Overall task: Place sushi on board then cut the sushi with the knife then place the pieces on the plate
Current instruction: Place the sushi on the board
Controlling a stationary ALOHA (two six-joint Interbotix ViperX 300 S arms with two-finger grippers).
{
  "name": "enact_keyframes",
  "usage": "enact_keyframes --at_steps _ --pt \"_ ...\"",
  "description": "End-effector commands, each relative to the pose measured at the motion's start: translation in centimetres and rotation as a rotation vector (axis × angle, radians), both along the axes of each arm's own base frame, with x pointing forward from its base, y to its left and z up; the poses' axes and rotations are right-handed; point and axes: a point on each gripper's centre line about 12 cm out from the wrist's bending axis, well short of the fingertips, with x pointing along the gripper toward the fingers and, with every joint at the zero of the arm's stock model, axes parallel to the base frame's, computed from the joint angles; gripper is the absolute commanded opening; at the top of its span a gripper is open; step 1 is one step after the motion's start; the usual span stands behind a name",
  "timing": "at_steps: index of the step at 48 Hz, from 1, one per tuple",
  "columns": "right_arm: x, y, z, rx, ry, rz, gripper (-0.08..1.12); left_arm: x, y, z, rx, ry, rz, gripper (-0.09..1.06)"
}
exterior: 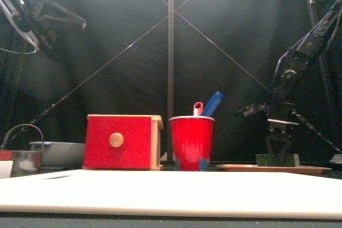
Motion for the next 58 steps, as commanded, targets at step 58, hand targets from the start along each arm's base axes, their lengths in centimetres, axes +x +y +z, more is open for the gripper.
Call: enact_keyframes --at_steps 58 --pt "13.0 25.3 8.2 0.364 -0.386 -0.617 0.61 -1.0 1.2 -3.2 -0.051 0.079 0.074 0.33"
